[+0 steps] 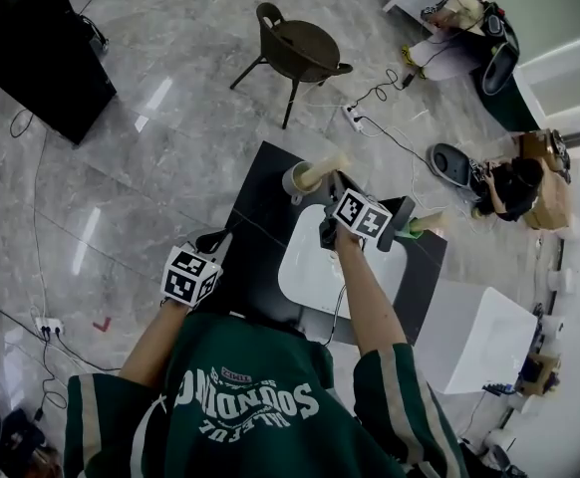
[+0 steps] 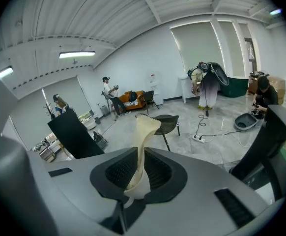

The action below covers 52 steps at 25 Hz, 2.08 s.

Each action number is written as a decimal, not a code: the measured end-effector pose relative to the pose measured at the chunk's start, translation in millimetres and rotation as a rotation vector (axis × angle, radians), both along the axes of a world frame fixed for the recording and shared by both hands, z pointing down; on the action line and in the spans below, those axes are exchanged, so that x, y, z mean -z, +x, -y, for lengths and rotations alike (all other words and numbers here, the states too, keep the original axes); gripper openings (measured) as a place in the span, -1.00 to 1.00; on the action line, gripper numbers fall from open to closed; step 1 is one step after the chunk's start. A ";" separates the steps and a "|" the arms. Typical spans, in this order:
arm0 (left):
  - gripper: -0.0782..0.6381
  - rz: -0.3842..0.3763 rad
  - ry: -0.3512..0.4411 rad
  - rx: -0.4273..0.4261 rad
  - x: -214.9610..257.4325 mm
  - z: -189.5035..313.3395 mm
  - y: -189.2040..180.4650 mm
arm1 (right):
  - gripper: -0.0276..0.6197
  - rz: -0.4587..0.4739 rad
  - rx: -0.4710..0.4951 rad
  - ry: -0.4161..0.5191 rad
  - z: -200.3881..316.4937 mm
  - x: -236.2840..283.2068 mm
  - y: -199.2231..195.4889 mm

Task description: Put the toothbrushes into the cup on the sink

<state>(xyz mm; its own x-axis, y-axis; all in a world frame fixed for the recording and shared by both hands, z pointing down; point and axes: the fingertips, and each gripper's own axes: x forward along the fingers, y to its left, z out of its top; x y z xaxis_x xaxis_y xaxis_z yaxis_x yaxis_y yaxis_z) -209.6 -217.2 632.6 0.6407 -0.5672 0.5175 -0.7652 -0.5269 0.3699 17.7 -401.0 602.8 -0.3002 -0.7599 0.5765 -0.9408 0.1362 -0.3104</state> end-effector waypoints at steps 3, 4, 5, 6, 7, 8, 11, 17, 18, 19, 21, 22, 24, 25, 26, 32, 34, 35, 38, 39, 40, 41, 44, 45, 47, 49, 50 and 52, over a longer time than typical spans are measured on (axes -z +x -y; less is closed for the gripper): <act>-0.75 -0.008 0.014 -0.004 3.9 -3.5 0.2 | -0.75 -0.036 0.020 -0.011 -18.1 -5.3 0.8; -0.75 -0.010 0.017 -0.007 4.2 -5.5 0.7 | -0.75 -0.041 0.024 -0.007 -25.1 -6.2 0.6; -0.75 -0.011 0.018 -0.012 4.0 -7.5 1.9 | -0.75 -0.044 0.028 -0.003 -32.7 -7.4 0.2; -0.75 -0.013 0.021 -0.018 3.9 -9.0 3.8 | -0.75 -0.048 0.034 -0.006 -41.2 -9.9 0.1; -0.75 -0.017 0.025 -0.025 4.5 -9.9 6.4 | -0.75 -0.059 0.042 -0.015 -50.6 -13.6 0.6; -0.75 -0.022 0.030 -0.035 5.6 -10.6 9.4 | -0.75 -0.080 0.054 -0.024 -60.3 -17.5 1.6; -0.75 -0.032 0.038 -0.075 10.1 -15.6 17.2 | -0.75 -0.157 0.078 -0.037 -91.4 -24.9 5.3; -0.75 -0.026 0.040 -0.163 7.4 -32.3 35.4 | -0.76 -0.213 0.061 -0.060 -155.1 -39.1 21.9; -0.75 -0.024 0.039 -0.171 7.5 -34.1 39.2 | -0.76 -0.213 0.048 -0.064 -163.7 -40.8 27.5; -0.75 -0.023 0.038 -0.177 8.5 -36.0 43.8 | -0.76 -0.211 0.035 -0.067 -172.0 -42.1 33.8; -0.75 -0.021 0.038 -0.187 11.4 -39.5 53.9 | -0.76 -0.203 0.009 -0.073 -188.5 -44.9 46.1; -0.75 -0.019 0.037 -0.192 12.2 -40.8 58.7 | -0.76 -0.198 0.000 -0.076 -196.6 -47.3 50.4; -0.75 -0.013 0.035 -0.204 12.6 -41.9 68.4 | -0.76 -0.190 -0.007 -0.084 -212.7 -53.2 55.3; -0.75 -0.010 0.035 -0.210 13.0 -42.6 74.1 | -0.76 -0.188 -0.009 -0.087 -220.6 -55.6 57.5; -0.75 -0.010 0.035 -0.213 13.8 -44.1 80.8 | -0.76 -0.190 -0.007 -0.091 -228.4 -56.9 60.8; -0.75 0.000 0.054 -0.236 34.8 -49.7 127.6 | -0.77 -0.174 -0.041 -0.060 -249.6 -32.2 97.3; -0.75 0.006 0.061 -0.254 41.8 -49.8 141.3 | -0.78 -0.133 -0.092 -0.024 -253.9 -18.5 110.0; -0.75 0.010 0.063 -0.259 44.5 -51.0 148.7 | -0.77 -0.125 -0.104 -0.006 -255.4 -11.6 116.9; -0.75 0.019 0.074 -0.268 52.3 -54.4 175.2 | -0.77 -0.126 -0.108 0.050 -256.1 10.1 141.6; -0.75 0.021 0.079 -0.271 54.7 -55.3 184.3 | -0.77 -0.126 -0.109 0.069 -255.7 17.3 150.3; -0.75 0.025 0.084 -0.274 56.8 -56.1 192.1 | -0.77 -0.123 -0.112 0.088 -255.4 23.8 158.1; -0.75 0.031 0.088 -0.277 58.4 -56.5 198.6 | -0.77 -0.118 -0.118 0.106 -254.9 29.5 164.8; -0.75 0.042 0.097 -0.277 61.1 -56.5 216.4 | -0.77 -0.111 -0.131 0.149 -253.2 42.9 181.8; -0.75 0.042 0.098 -0.274 61.3 -56.6 222.4 | -0.77 -0.114 -0.128 0.162 -252.9 46.2 186.5; -0.75 0.044 0.102 -0.263 62.2 -55.3 233.6 | -0.77 -0.123 -0.114 0.184 -251.5 51.6 194.3; -0.75 0.050 0.110 -0.246 64.2 -53.8 240.5 | -0.77 -0.128 -0.088 0.201 -249.3 54.7 196.7; -0.75 0.053 0.114 -0.237 65.4 -53.2 242.7 | -0.77 -0.126 -0.074 0.207 -248.7 55.5 196.3; -0.75 0.055 0.121 -0.221 67.0 -52.3 250.3 | -0.77 -0.122 -0.054 0.215 -249.4 56.6 198.3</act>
